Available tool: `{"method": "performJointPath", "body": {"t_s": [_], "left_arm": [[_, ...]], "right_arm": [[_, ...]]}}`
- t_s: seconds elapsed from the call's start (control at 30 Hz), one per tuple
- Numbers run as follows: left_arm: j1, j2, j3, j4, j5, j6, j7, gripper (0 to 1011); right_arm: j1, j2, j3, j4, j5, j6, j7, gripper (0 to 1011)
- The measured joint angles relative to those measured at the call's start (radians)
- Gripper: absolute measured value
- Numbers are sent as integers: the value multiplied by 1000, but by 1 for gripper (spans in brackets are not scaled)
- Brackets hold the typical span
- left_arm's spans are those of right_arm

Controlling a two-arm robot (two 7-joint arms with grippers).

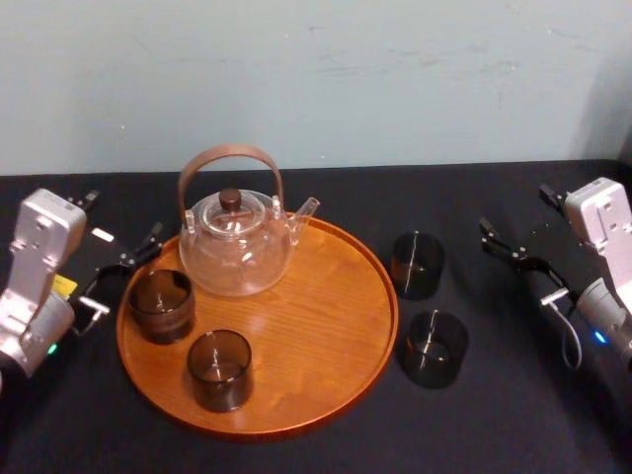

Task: Pick up the glass from the table and place it on the tray.

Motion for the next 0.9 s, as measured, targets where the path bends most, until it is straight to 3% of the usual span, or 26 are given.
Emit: {"method": "performJointPath", "body": {"t_s": [0.9], "left_arm": [[0, 0, 0, 0, 0, 0, 0, 1001]], "right_arm": [[0, 0, 0, 0, 0, 0, 0, 1002]]}}
